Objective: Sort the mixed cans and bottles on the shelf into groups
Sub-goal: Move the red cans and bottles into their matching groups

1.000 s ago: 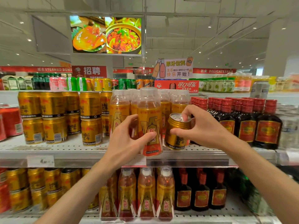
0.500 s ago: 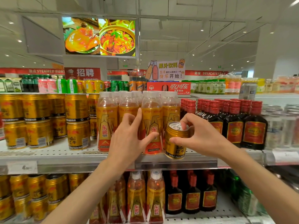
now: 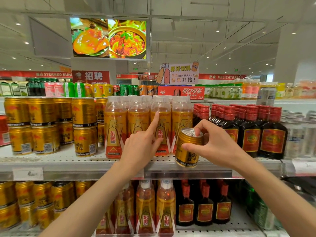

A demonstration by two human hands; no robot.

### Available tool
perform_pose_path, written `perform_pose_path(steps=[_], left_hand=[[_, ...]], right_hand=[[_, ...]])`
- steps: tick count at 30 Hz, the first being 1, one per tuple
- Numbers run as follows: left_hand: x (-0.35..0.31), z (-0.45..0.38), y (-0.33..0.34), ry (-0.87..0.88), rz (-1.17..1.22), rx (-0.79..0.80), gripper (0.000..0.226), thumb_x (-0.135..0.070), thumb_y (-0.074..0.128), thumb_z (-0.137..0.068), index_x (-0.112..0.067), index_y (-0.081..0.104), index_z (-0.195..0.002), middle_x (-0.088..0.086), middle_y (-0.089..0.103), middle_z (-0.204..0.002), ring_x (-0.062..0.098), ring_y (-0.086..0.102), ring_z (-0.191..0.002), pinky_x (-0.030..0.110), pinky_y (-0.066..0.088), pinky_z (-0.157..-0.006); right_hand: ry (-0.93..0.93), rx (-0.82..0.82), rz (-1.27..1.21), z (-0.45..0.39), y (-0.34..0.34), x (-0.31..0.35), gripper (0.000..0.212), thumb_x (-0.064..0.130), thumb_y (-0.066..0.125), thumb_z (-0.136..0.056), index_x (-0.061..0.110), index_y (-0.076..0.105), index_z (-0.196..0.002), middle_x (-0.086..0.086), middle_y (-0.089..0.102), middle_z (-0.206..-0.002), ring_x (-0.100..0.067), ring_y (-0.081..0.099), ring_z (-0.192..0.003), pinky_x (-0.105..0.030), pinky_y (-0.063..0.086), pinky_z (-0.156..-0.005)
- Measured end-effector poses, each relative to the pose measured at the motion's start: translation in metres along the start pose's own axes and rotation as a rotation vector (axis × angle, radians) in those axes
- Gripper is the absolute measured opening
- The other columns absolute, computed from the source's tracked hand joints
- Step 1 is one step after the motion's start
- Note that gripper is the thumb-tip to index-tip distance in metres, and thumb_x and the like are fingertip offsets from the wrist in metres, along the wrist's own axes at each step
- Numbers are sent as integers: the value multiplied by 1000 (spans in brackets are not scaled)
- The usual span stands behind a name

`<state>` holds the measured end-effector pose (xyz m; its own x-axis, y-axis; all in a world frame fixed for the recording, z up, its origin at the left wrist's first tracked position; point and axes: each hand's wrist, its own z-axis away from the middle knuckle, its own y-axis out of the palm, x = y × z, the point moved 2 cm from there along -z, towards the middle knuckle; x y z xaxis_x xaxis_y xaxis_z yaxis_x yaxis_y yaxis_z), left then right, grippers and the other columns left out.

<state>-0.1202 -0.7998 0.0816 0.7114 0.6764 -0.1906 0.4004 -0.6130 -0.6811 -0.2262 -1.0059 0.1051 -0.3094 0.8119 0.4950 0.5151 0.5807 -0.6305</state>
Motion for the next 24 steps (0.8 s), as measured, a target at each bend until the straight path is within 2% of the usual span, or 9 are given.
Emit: perform_pose_path(steps=[3,5,6,9,12,14,18,21,24], left_hand=[[2,16,-1,-29,299,51,73,-27,65,-98,-35,28,-160,-20,67,-92,2,66,-75,29,62,-76],[5,31,-2,-25,394,69,58,-26,67,-95,-33,48,-149,-20,65,-105,0,63,-91,27,58,-86],[6,38,-3,-12,418,93,54,-29,68,-94,-35,52,-145,-22,64,-113,-3,61,-102,24,54,-93],[7,55,-5,-8,488,199,61,-47,72,-90,-43,48,-145,-26,58,-133,-9,50,-127,16,41,-103],[14,65,-7,-28,549,227,69,-61,75,-81,-47,47,-143,-29,56,-137,-10,49,-130,18,40,-106],[22,70,-11,-42,583,219,72,-63,75,-78,-46,48,-143,-28,57,-135,-10,50,-128,20,43,-105],[48,80,-28,-59,618,183,61,-50,80,-81,-44,55,-136,-24,63,-125,-7,56,-120,23,51,-102],[75,90,-43,-34,649,183,60,-49,81,-82,-41,57,-136,-22,64,-123,-2,61,-116,29,56,-98],[111,99,-63,7,648,173,59,-51,80,-81,-41,57,-135,-21,66,-121,-3,63,-112,25,57,-94]], right_hand=[[43,-54,-41,5,2,-1,41,55,79,-74,28,50,-88,6,63,-84,-13,57,-71,-33,50,-65],[85,-83,-87,10,5,1,41,57,78,-74,30,51,-88,5,66,-88,-17,63,-75,-39,56,-69],[104,-96,-112,12,7,2,40,57,77,-74,30,51,-87,4,67,-91,-18,65,-76,-40,58,-71],[146,-139,-191,22,19,8,40,54,78,-77,26,52,-90,4,69,-98,-19,68,-72,-36,58,-67],[210,-149,-336,29,39,18,38,42,77,-83,16,53,-96,0,70,-98,-11,70,-63,-23,55,-55],[247,-146,-408,33,54,28,39,37,75,-86,10,52,-100,-2,71,-95,-7,69,-59,-20,53,-51],[297,-161,-465,39,81,55,39,41,74,-85,12,52,-99,5,74,-81,-18,71,-60,-26,56,-56],[324,-191,-443,40,104,82,41,47,74,-82,16,53,-98,1,74,-84,-25,73,-64,-39,61,-61],[334,-221,-447,38,131,116,42,50,75,-77,19,53,-95,-4,73,-93,-26,73,-64,-37,58,-59]])
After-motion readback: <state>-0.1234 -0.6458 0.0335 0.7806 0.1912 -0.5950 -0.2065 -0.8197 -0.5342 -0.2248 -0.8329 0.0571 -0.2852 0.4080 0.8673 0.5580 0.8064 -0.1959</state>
